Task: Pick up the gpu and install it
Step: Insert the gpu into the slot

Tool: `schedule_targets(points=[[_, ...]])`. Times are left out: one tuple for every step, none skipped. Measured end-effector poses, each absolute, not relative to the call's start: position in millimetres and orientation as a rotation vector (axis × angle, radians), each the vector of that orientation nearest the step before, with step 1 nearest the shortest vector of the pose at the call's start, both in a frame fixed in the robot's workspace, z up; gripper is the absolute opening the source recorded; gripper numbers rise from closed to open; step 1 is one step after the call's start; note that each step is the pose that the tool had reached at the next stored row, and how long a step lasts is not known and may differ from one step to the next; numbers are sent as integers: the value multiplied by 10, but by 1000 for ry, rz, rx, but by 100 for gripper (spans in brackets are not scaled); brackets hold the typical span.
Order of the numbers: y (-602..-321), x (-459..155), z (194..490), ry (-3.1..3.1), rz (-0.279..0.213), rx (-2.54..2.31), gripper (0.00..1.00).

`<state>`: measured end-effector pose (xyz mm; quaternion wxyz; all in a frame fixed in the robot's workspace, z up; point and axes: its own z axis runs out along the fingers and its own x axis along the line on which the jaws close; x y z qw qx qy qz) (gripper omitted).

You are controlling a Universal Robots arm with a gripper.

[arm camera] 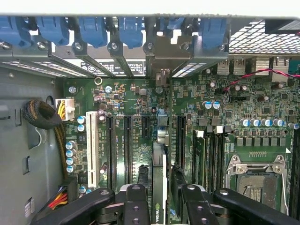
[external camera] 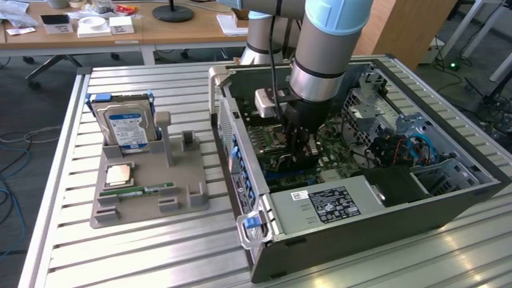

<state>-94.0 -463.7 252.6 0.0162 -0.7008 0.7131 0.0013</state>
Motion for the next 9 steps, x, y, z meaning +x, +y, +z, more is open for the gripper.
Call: schedule_targets(points=[[-4637,-940,2526,2218,4,-2179,32],[-4636,-940,2526,2218,4,-2179,32],[-4636,-940,2526,2217,4,-2179,26],[-4636,-940,2526,2218,4,-2179,25],[-4636,-940,2526,2218,4,-2179,25],[-4637,-940,2526,2218,4,-2179,25],[-4637,-940,2526,2218,4,-2179,25],[-4636,-940,2526,2218,4,-2179,25],[-4636,-940,2526,2218,4,-2179,25]])
